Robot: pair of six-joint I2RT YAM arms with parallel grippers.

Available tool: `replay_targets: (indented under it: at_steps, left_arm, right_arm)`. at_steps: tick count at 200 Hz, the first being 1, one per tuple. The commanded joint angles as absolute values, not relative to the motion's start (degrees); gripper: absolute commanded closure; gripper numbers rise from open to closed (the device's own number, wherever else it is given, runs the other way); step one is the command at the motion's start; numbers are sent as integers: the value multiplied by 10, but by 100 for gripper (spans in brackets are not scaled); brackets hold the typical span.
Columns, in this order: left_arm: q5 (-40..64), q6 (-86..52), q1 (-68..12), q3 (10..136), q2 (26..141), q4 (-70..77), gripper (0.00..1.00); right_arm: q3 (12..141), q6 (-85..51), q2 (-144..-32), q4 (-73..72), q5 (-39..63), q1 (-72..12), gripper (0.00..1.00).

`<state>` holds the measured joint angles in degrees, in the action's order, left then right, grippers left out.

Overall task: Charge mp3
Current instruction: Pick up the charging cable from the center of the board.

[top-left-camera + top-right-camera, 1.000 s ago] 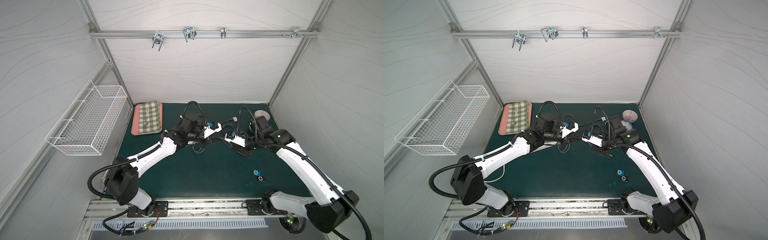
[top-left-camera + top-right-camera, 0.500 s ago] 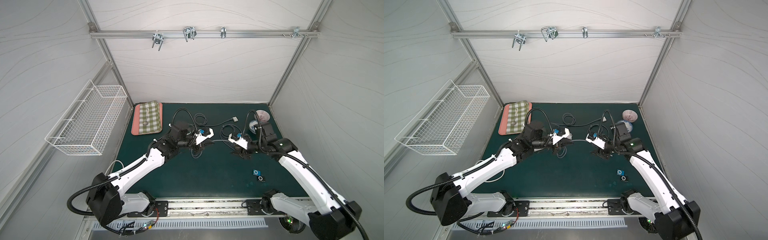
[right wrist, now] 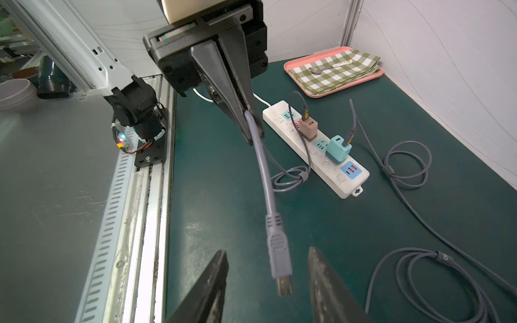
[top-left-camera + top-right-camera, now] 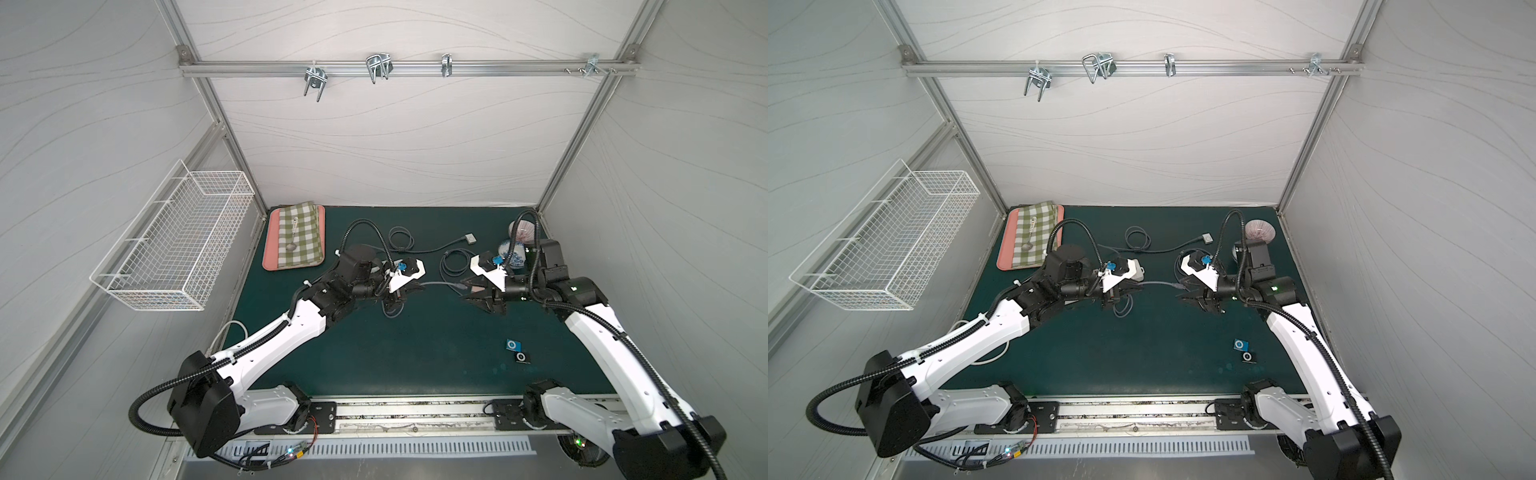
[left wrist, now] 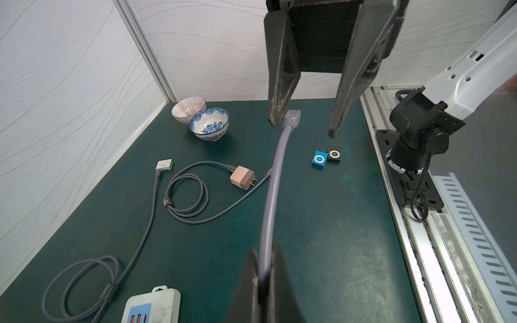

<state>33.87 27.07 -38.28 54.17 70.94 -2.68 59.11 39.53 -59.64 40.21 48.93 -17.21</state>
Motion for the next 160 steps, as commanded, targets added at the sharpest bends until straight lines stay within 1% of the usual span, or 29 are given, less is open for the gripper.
replay_targets:
  at_steps: [1,33,58,76,97,119,122,131,136,152,160]
  left_arm:
    - [335,287,-381,542,695,-12,100]
    - [330,289,-381,541,693,-12,100]
    - [326,292,-381,541,693,-16,100]
    - [323,297,-381,540,694,-22,100]
    - [322,300,-381,540,695,-26,100]
    - [329,294,-380,545,699,-28,100]
    - [330,293,-381,547,700,-29,98]
    - [340,286,-379,554,704,-33,77]
    - [351,282,-378,559,707,-35,70]
    - [386,265,-378,576,724,-34,50]
    - [407,253,-378,586,734,-25,48]
  right_arm:
    - [606,395,-607,397,530,-170,57]
    - [603,395,-614,396,530,-169,70]
    - [603,397,-612,394,528,-169,85]
    - [604,399,-612,396,527,-169,87]
    - [604,406,-612,400,525,-169,93]
    - [605,419,-611,406,518,-169,97]
    - [605,422,-612,408,516,-169,97]
    - [606,428,-612,411,511,-170,97]
    - [607,431,-611,411,508,-171,97]
    - [610,442,-614,411,496,-182,98]
    - [611,452,-615,411,493,-190,98]
